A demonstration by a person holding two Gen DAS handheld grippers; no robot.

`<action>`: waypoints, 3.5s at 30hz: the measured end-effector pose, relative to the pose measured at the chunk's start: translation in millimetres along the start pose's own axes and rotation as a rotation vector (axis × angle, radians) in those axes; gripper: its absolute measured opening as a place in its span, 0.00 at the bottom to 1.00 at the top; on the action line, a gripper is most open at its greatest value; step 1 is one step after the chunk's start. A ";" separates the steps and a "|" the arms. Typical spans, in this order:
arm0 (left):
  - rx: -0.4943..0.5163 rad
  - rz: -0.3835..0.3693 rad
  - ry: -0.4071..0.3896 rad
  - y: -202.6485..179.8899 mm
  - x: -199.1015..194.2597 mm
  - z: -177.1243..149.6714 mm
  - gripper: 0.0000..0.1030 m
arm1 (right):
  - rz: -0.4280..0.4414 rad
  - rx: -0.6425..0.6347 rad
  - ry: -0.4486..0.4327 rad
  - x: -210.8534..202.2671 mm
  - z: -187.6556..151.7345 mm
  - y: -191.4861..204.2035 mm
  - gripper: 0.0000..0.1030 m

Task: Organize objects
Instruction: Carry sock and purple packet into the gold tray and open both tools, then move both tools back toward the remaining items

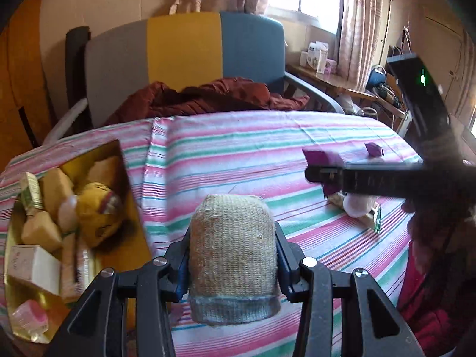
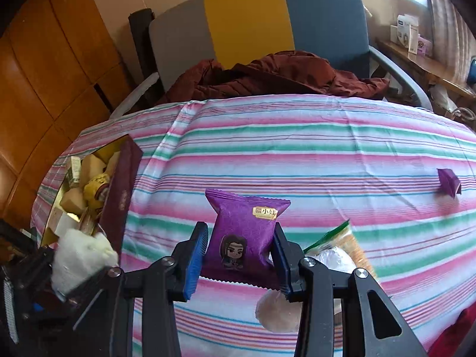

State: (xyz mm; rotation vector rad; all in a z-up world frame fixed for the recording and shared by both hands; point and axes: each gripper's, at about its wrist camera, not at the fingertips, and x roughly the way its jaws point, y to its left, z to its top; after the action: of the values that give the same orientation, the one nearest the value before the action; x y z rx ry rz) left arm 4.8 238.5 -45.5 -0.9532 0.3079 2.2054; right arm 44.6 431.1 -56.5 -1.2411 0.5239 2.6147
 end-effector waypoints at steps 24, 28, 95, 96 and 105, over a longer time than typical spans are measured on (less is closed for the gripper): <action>-0.175 0.087 -0.051 76.8 -57.1 -31.2 0.45 | 0.146 -0.112 0.001 -5.1 -29.6 102.1 0.41; -0.246 0.112 -0.087 109.1 -77.1 -36.2 0.45 | 0.175 -0.159 0.006 -4.2 -34.4 125.7 0.41; -0.277 0.293 -0.091 145.7 -103.6 -48.2 0.48 | 0.036 -0.289 -0.117 -16.4 -54.3 172.3 1.00; -0.270 0.287 -0.089 143.4 -102.9 -47.6 0.48 | 0.028 -0.281 -0.118 -17.2 -53.5 168.2 1.00; -0.207 0.254 -0.065 121.4 -95.3 -42.7 0.48 | -0.030 -0.200 -0.114 -22.7 -42.5 124.0 1.00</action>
State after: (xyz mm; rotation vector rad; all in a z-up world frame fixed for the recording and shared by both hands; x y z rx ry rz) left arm -9.6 82.1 -14.4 -0.9952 0.1809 2.5339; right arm 48.6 299.8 -35.2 -1.1347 0.2273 2.7461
